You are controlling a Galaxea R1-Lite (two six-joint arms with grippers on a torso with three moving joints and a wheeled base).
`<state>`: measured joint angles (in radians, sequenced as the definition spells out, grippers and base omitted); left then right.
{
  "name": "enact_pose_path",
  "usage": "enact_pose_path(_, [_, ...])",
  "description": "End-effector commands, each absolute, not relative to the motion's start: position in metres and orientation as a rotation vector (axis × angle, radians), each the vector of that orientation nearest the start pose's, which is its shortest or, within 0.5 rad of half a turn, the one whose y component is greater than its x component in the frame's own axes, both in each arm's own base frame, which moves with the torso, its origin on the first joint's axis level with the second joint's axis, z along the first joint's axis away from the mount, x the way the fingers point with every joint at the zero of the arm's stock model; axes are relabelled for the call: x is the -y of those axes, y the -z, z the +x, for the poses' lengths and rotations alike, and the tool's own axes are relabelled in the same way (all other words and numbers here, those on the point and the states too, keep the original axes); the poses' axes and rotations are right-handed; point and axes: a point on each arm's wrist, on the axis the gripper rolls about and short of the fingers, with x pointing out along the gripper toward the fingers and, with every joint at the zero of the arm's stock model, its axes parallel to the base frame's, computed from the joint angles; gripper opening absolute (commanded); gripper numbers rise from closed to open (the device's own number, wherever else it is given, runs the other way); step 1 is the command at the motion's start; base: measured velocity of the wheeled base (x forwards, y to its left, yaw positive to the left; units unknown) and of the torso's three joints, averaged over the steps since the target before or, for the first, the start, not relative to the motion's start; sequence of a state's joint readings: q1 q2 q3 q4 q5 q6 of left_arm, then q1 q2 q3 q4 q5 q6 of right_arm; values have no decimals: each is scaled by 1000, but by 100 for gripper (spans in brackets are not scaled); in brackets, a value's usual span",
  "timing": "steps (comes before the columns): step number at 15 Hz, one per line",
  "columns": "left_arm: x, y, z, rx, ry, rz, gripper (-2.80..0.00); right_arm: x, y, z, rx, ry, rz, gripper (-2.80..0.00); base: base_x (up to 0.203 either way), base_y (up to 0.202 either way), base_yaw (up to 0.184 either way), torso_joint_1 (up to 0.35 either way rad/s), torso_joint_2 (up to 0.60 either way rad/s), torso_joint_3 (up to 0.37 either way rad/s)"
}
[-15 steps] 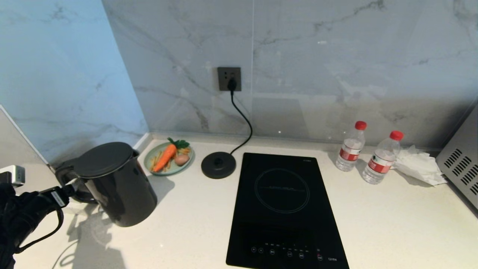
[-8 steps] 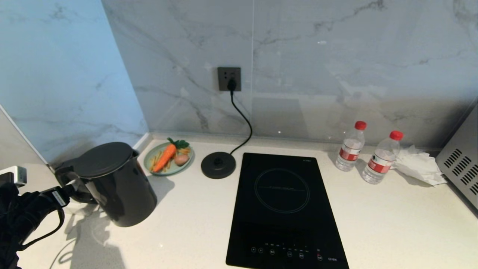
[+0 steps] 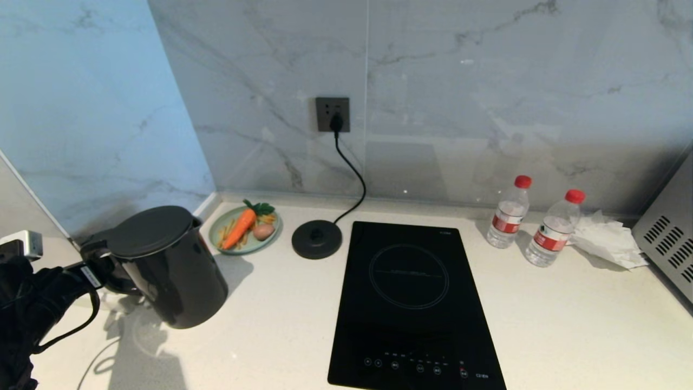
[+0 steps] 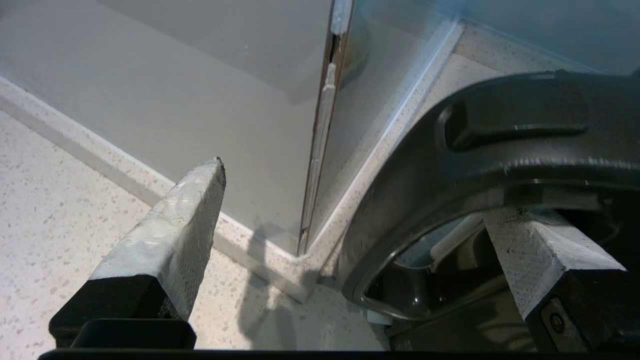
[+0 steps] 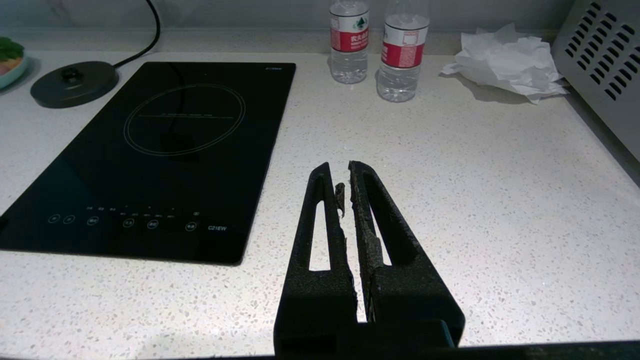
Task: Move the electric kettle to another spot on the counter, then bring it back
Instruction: Grab the kettle
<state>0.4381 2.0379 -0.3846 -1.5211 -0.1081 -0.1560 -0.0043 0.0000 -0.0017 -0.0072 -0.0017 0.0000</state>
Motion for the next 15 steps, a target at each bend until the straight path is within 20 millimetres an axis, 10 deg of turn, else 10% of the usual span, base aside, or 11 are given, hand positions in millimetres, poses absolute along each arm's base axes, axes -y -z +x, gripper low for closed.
enact_pose_path(1, [-126,-76,277,-77,-334,-183,0,0,-77,-23,9,6,-1,-280,0,0,0,0,0,0])
enact_pose_path(7, [-132,-70,299,-52,-398,-170,0,0,-77,-23,9,6,0,-280,0,0,0,0,0,0])
enact_pose_path(8, [-132,-69,299,-55,-398,-171,-47,0,-77,-23,9,6,0,-280,0,0,0,0,0,0])
enact_pose_path(9, [-133,-67,299,-58,-400,-171,-280,0,-77,-23,9,6,0,-280,0,0,0,0,0,0])
enact_pose_path(15, [-133,-71,296,-50,-406,-170,-280,0,-77,-23,9,5,0,-280,0,0,0,0,0,0])
